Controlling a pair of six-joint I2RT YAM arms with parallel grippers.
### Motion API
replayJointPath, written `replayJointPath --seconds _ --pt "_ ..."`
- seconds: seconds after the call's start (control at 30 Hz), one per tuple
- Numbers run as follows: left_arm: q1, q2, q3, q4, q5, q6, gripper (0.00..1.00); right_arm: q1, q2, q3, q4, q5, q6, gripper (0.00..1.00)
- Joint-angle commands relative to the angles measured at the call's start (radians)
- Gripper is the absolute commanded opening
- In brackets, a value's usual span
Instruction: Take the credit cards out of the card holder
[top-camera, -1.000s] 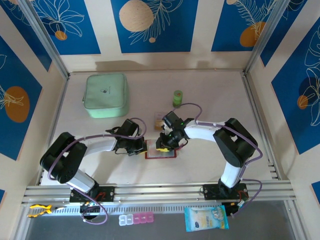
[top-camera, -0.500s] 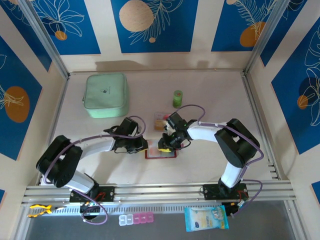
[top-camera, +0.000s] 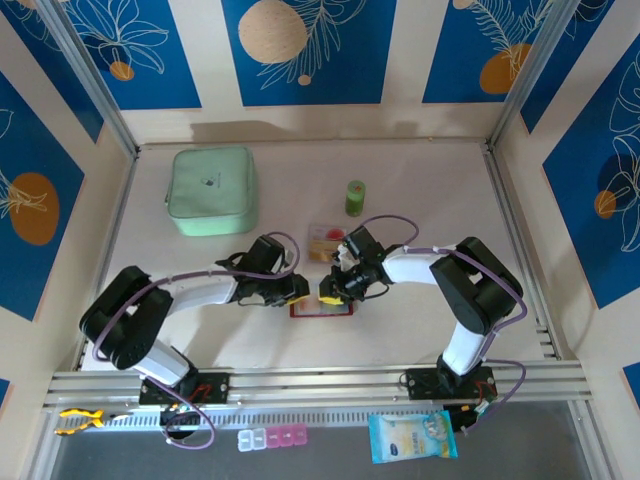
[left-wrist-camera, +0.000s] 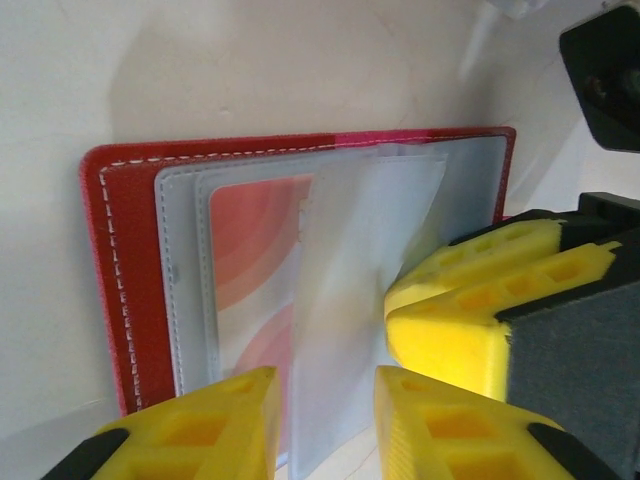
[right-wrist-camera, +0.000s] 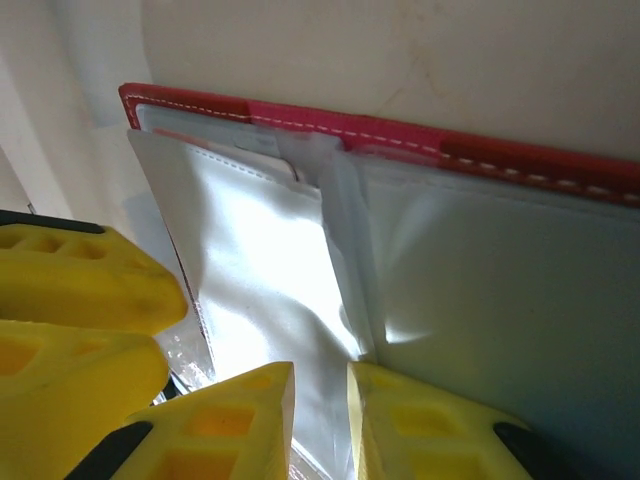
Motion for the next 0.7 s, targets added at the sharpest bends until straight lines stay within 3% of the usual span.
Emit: replayJointPath --seconds 0.0,0.5,0.67 --pt "-0.011 0.02 0.033 0.004 0.016 -0.008 0.3 -0.007 0.01 -0.039 -0.007 0.002 0.018 0.23" --pt "-0.021 0.042 0.059 0.006 0.021 -0.012 0.24 -0.015 -0.037 -0.054 -0.006 -0.005 0.017 0.24" --pt "-0.025 0.02 0.082 -0.021 0.018 -0.006 0.25 -0.016 -0.113 -0.045 -0.052 0.026 0.014 0.3"
